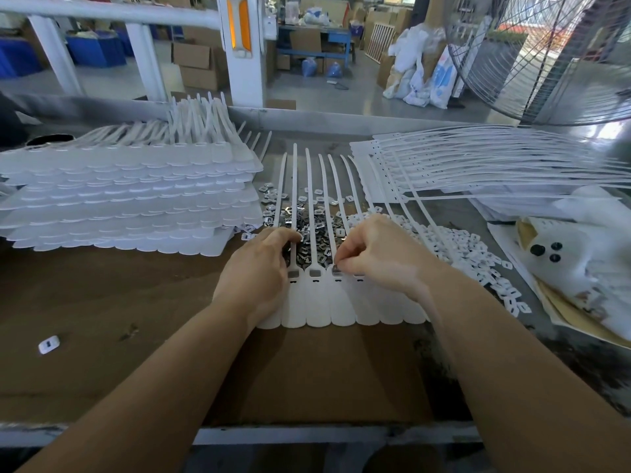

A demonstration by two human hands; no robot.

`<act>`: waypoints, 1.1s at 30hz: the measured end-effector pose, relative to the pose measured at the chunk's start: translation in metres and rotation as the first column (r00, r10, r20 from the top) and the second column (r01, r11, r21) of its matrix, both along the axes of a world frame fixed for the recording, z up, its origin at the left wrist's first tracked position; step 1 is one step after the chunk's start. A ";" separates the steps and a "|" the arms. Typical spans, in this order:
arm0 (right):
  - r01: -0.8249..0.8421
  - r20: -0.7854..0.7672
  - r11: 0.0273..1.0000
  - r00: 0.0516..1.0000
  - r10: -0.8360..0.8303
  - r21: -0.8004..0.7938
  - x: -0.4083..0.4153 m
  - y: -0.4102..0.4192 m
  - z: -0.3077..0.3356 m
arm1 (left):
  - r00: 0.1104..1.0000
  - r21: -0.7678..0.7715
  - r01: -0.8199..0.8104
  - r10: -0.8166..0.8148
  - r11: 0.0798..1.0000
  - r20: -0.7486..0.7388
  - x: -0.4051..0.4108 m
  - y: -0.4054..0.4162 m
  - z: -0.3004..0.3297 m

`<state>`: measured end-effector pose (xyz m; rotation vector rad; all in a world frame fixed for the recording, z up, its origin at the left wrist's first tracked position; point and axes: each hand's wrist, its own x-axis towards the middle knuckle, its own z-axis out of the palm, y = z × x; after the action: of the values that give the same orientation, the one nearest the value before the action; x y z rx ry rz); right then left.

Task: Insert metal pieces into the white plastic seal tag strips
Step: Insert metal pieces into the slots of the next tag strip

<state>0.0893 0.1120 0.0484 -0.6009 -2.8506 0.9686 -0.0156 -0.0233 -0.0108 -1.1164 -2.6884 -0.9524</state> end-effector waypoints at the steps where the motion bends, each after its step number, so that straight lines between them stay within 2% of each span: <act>1: 0.016 0.011 1.000 1.000 -0.015 -0.010 -0.001 0.000 0.000 | 1.000 0.000 0.003 -0.003 1.000 0.003 0.000 0.000 0.000; 8: 0.066 0.081 0.996 0.995 -0.060 -0.065 -0.005 0.000 0.004 | 1.000 -0.004 0.003 -0.003 1.000 0.010 0.001 0.001 0.002; 17: 0.078 -0.098 0.993 0.991 -0.087 -0.090 -0.002 0.005 0.001 | 1.000 -0.006 -0.003 0.003 1.000 0.021 0.001 0.001 0.003; 22: 0.093 -0.214 0.995 0.973 -0.084 0.034 -0.014 -0.008 -0.003 | 1.000 -0.015 -0.010 0.010 1.000 0.013 0.001 0.001 0.002; 25: 0.081 -0.161 0.989 0.985 -0.061 0.120 -0.023 -0.015 -0.008 | 1.000 -0.007 -0.010 0.010 1.000 0.010 0.001 0.001 0.001; 29: 0.139 -0.099 0.971 0.988 -0.121 0.195 -0.030 -0.016 -0.014 | 1.000 -0.007 -0.009 0.009 1.000 0.011 0.000 0.001 0.000; 33: 0.154 -0.105 0.972 0.985 -0.137 0.177 -0.031 -0.013 -0.017 | 1.000 -0.009 -0.002 0.002 1.000 0.005 0.000 0.002 0.000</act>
<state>0.0587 0.0985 0.0318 -0.7140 -2.7287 0.6815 -0.0156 -0.0216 -0.0104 -1.1142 -2.6995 -0.9456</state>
